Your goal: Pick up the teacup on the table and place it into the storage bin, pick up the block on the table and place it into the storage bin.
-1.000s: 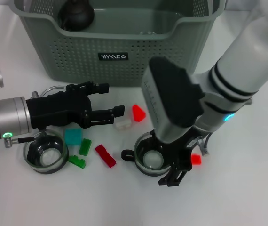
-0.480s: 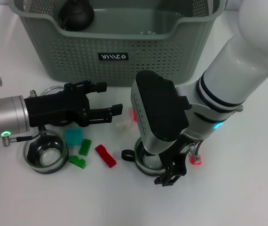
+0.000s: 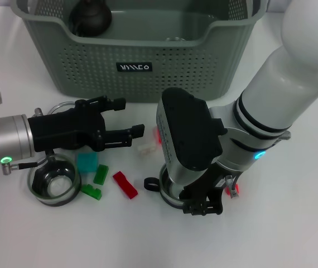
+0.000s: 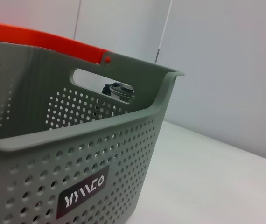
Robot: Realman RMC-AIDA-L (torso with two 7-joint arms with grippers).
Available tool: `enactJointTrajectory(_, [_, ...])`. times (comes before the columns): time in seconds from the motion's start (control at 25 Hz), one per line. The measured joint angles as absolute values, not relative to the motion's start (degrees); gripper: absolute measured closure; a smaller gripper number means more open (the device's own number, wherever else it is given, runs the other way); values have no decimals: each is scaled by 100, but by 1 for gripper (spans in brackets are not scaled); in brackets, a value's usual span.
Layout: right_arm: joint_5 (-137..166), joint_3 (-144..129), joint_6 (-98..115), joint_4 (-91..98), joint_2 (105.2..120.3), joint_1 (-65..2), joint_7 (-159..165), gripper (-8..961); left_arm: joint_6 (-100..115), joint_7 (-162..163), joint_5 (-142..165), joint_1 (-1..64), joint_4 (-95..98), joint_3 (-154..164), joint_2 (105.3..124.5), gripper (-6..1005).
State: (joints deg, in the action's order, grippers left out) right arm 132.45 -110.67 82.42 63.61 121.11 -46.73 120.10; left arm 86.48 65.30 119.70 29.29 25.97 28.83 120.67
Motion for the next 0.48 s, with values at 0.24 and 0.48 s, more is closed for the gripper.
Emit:
enactJointTrajectory(0.24, [13245,-11033,8299,6424,12103,-4635,12197,683,8648,6524,11970,2909,2593,2883,12067,139])
enactJointTrajectory(0.48, [13245,-10901,8403,6637,12065,-4515,12324,882,8649,6521,11970,2881,2606,2883,12064,139])
